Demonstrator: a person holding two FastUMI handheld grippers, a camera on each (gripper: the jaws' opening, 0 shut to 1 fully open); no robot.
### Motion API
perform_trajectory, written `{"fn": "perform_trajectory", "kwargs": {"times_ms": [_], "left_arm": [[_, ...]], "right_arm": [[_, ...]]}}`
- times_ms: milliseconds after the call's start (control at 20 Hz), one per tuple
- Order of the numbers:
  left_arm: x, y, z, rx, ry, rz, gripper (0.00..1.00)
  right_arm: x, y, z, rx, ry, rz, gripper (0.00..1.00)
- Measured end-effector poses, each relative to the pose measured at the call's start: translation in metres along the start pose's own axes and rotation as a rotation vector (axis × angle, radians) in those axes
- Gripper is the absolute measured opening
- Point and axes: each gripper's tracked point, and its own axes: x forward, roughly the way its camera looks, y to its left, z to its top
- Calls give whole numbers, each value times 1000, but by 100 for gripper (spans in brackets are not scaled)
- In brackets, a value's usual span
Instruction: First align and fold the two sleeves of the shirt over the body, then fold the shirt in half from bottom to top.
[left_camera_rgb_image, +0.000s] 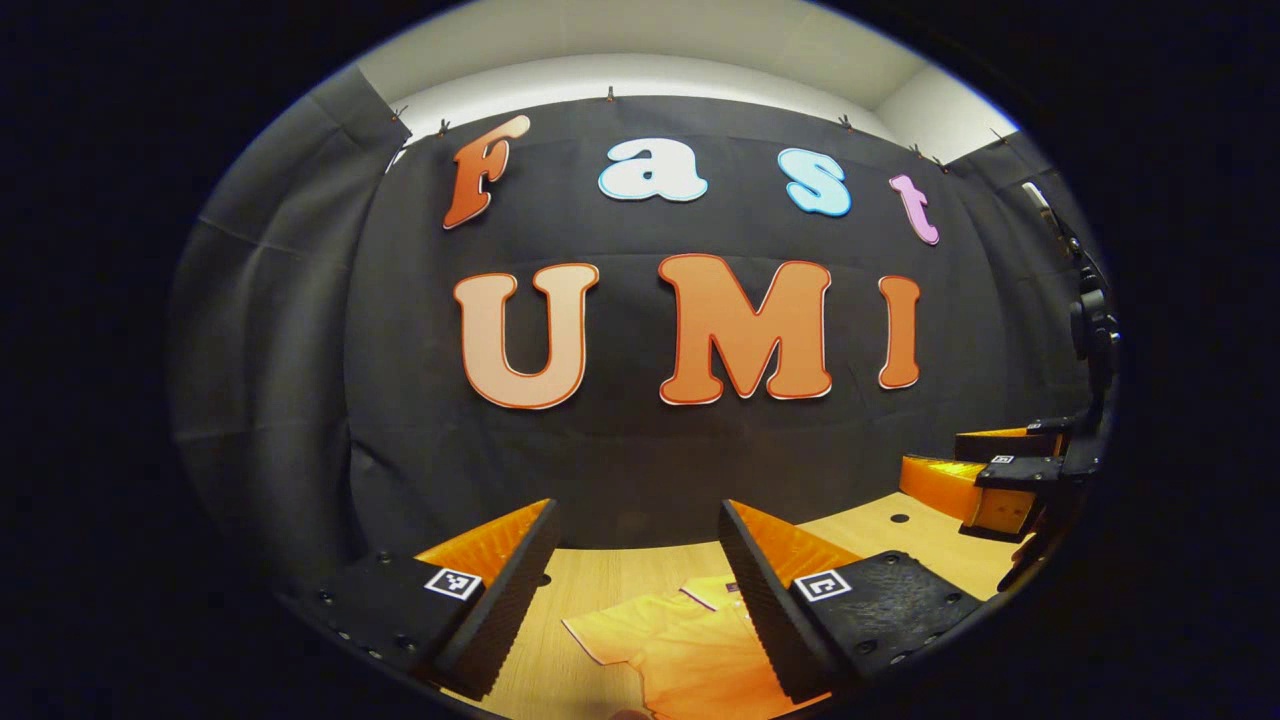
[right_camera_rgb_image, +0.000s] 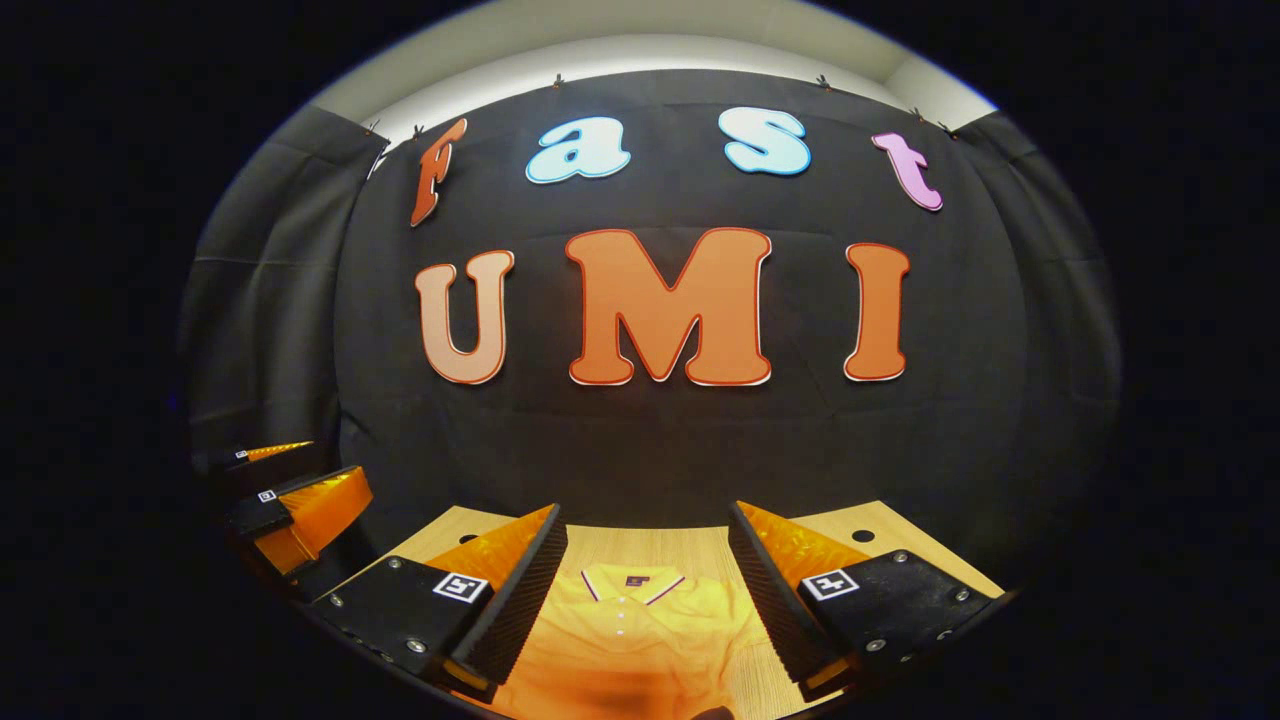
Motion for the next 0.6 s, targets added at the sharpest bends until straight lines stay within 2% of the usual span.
{"fn": "perform_trajectory", "kwargs": {"times_ms": [100, 250, 600], "left_arm": [[-5, 2, 1, 11, 4, 42, 97], [-11, 1, 4, 24, 6, 82, 97], [-27, 5, -3, 26, 24, 157, 97]], "right_arm": [[8, -5, -1, -7, -11, 23, 98], [20, -15, -19, -5, 40, 49, 99], [51, -95, -90, 61, 309, -52, 98]]}}
